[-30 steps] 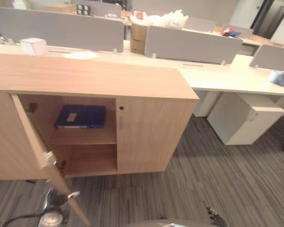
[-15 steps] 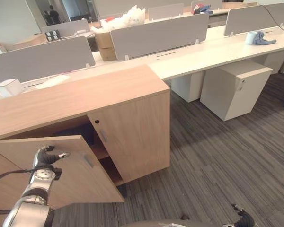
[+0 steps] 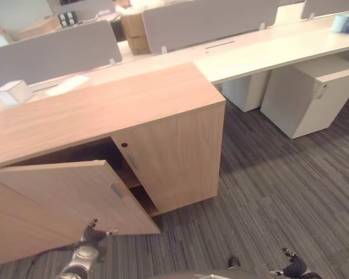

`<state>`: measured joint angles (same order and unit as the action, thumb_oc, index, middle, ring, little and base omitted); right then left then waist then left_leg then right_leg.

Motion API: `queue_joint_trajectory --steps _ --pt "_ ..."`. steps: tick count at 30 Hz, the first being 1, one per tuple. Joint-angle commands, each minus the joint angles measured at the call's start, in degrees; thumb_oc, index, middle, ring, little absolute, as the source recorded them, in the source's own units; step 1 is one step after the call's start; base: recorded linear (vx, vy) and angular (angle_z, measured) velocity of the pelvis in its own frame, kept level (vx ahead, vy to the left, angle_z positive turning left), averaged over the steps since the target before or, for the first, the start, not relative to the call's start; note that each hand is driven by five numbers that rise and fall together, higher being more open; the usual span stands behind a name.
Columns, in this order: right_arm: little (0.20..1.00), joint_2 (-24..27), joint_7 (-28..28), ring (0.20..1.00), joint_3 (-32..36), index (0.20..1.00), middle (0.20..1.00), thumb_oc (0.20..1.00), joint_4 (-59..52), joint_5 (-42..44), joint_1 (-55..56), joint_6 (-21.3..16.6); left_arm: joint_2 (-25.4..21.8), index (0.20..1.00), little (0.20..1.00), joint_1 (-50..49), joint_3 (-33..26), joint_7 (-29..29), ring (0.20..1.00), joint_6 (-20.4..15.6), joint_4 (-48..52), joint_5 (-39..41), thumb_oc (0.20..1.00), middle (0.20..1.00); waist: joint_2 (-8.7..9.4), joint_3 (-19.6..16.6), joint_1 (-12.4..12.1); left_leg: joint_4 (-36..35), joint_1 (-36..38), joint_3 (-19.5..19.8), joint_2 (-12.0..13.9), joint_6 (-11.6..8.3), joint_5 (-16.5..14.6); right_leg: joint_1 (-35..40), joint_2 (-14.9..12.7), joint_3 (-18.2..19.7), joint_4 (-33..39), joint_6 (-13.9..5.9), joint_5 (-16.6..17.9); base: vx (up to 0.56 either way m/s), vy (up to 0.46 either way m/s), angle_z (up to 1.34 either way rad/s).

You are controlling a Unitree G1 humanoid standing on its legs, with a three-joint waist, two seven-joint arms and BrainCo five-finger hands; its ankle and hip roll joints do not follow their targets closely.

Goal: Put the empty folder in the office cabinet

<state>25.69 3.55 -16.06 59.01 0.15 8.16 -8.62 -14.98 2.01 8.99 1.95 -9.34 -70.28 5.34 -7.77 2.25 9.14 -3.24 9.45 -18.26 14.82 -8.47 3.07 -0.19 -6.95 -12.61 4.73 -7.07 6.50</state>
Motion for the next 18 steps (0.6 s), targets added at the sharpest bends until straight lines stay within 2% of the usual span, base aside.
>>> queue_joint_trajectory --steps 1,3,4,5,6,8,9,10,11,12,15,18 --pt "1.000 -2.26 -1.20 1.000 -1.49 1.000 1.000 1.000 2.35 -1.21 -1.41 -0.25 -4.15 1.000 1.000 0.94 -1.36 0.81 1.000 0.39 -5.34 -1.37 1.000 1.000 3.00 -1.86 -0.46 0.96 -0.89 0.35 0.75 -2.28 1.60 0.51 0.73 0.60 -0.99 0.92 -3.57 -0.05 -0.093 0.02" --pt "1.000 -3.02 -1.16 1.000 -1.76 1.000 1.000 1.000 3.80 -1.12 -2.32 -0.05 -2.08 1.000 1.000 -1.16 -0.27 1.40 1.000 0.97 -7.48 -4.07 1.000 1.000 3.33 -1.17 -1.19 2.61 -1.89 1.72 0.69 -2.23 2.15 1.00 0.83 0.26 -1.02 1.43 -4.02 -0.04 -0.077 0.05" --pt "1.000 -3.33 -1.17 1.000 -1.88 1.000 1.000 1.000 4.67 -0.98 -2.87 0.24 -1.10 1.000 1.000 -2.40 0.18 1.81 1.000 1.21 -8.54 -5.29 1.000 1.000 3.67 -0.42 -2.26 4.15 -2.52 4.05 0.00 -1.94 2.35 1.67 0.94 0.14 -1.05 1.70 -4.38 -0.04 -0.063 0.11" --pt "1.000 -3.68 -1.16 1.000 -1.92 1.000 1.000 1.000 5.01 -0.75 -3.18 0.24 -0.47 1.000 1.000 -3.05 0.10 2.05 1.000 1.57 -9.23 -5.61 1.000 1.000 4.14 -0.36 -2.75 4.80 -3.88 6.36 -1.35 -1.44 1.98 1.59 0.70 -0.04 -1.04 1.90 -4.41 -0.02 -0.120 0.13" --pt "1.000 -4.88 -0.90 1.000 -2.32 1.000 1.000 1.000 7.22 -0.11 -4.20 0.64 0.75 1.000 1.000 -4.90 -0.63 2.47 1.000 2.23 -10.57 -5.45 1.000 1.000 5.30 0.20 -4.59 6.04 -5.74 10.95 -5.28 0.23 -0.69 2.19 0.43 -0.29 -0.95 2.11 -4.67 -0.01 -0.083 0.16" --pt "1.000 -4.92 -0.91 1.000 -2.32 1.000 1.000 1.000 7.25 -0.11 -4.25 0.63 0.72 1.000 1.000 -4.87 -0.65 2.47 1.000 2.23 -10.58 -5.45 1.000 1.000 5.40 0.01 -4.45 6.07 -6.10 11.09 -5.42 0.30 -0.53 1.93 0.29 -0.42 -0.94 2.07 -4.57 0.00 -0.068 0.14" --pt "1.000 -6.07 -0.43 1.000 -3.02 1.000 1.000 1.000 8.86 -0.18 -5.36 1.12 1.57 1.000 1.000 -6.09 -1.08 2.95 1.000 2.90 -11.66 -5.59 1.000 1.000 6.44 0.13 -5.90 6.49 -7.41 13.65 -9.56 1.88 -3.12 2.07 0.21 -0.32 -0.99 2.33 -4.54 0.01 -0.083 0.16" --pt "1.000 -6.61 -0.17 1.000 -3.66 1.000 1.000 1.000 9.88 -0.48 -6.07 1.50 2.05 1.000 1.000 -6.57 -1.07 3.34 1.000 3.10 -12.06 -5.46 1.000 1.000 6.81 0.23 -6.50 6.95 -8.08 14.36 -11.48 2.58 -3.72 2.20 0.21 -0.31 -1.12 2.47 -4.49 0.01 -0.081 0.13" --pt "1.000 -6.65 -0.18 1.000 -3.67 1.000 1.000 1.000 9.95 -0.48 -6.12 1.47 2.03 1.000 1.000 -6.56 -1.09 3.34 1.000 3.10 -12.07 -5.46 1.000 1.000 6.84 0.27 -6.45 7.12 -8.12 14.40 -11.52 2.63 -3.86 2.27 0.17 -0.35 -1.12 2.42 -4.54 0.00 0.000 0.00" --pt "1.000 -7.63 0.19 1.000 -4.18 1.000 1.000 1.000 11.36 -0.55 -6.76 1.92 2.56 1.000 1.000 -7.00 -1.20 3.88 1.000 3.60 -12.58 -4.68 1.000 1.000 7.11 0.47 -7.26 7.04 -8.99 13.86 -13.24 3.70 -3.97 2.34 0.40 -0.46 -1.58 2.57 -4.61 -0.01 0.009 0.10" --pt "1.000 -9.15 0.20 1.000 -4.28 1.000 1.000 1.000 12.60 -0.63 -7.05 2.59 2.93 1.000 1.000 -7.53 -1.28 3.96 1.000 4.06 -12.70 -4.59 1.000 1.000 6.98 -0.36 -7.69 3.92 -7.26 13.66 -13.91 4.94 -3.86 2.57 1.50 -0.29 -2.11 2.89 -5.08 0.03 0.035 0.06" --pt "1.000 -10.49 0.12 1.000 -5.82 1.000 1.000 1.000 13.51 -1.93 -7.27 3.18 3.33 1.000 1.000 -6.35 0.20 3.90 1.000 3.75 -10.65 -2.47 1.000 1.000 7.62 -1.27 -8.31 1.23 -5.82 14.36 -14.13 5.28 -3.20 3.45 1.31 -1.04 -2.20 2.61 -5.34 0.06 0.079 0.14"
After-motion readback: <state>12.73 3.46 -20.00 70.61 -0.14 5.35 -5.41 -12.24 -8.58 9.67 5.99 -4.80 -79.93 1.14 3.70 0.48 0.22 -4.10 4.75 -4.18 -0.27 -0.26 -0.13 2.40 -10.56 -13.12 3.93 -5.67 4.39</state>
